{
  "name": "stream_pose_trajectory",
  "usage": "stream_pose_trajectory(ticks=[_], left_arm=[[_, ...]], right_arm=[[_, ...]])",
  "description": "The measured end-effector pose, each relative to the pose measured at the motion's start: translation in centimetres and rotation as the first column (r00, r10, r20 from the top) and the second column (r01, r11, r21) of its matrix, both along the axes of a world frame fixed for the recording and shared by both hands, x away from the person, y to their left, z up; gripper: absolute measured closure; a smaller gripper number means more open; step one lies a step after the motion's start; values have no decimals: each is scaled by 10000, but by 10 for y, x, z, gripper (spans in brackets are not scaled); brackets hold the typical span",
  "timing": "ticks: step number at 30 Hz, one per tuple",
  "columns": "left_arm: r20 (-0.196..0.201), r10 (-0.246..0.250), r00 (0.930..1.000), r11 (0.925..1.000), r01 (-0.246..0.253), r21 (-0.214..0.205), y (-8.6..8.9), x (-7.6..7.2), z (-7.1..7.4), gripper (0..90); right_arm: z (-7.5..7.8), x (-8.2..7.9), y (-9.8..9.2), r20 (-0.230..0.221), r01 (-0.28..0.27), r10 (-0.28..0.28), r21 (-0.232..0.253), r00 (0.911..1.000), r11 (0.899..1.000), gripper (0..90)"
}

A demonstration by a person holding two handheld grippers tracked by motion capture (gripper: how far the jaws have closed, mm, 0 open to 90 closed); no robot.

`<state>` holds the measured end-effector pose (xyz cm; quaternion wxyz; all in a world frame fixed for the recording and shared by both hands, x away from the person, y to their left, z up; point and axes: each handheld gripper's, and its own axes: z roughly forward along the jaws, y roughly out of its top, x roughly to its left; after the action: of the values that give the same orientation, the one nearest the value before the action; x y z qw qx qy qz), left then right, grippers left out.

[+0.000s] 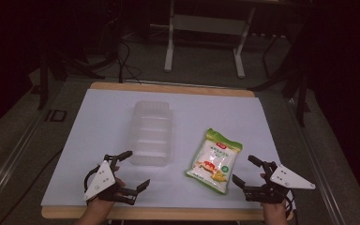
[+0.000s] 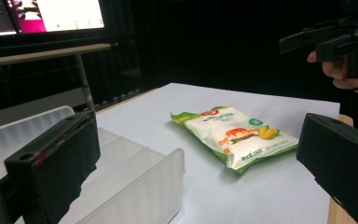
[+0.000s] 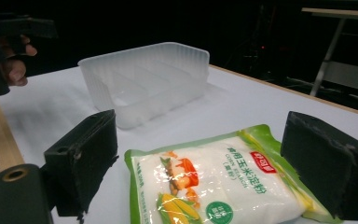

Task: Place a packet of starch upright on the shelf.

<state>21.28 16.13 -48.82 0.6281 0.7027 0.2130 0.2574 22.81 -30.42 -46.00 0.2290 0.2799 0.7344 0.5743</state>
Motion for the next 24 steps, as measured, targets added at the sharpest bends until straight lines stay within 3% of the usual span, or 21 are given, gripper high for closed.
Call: stream_pose_trajectory(ticks=[10, 13, 24], left_arm=[[60, -242, 9997, 9997, 242, 50, -2, -2, 1, 0], [122, -271, 9996, 9996, 270, 78, -3, -2, 1, 0], [188, -362, 9992, 9993, 360, 106, -3, -3, 2, 0]], right_arm=[[1, -1, 3, -33, -305, 305, -88, 9995, 9995, 107], [5, -3, 4, -30, -432, 433, 83, 9991, 9990, 107], [31, -14, 14, 758, -519, 546, -364, 9956, 9980, 108]])
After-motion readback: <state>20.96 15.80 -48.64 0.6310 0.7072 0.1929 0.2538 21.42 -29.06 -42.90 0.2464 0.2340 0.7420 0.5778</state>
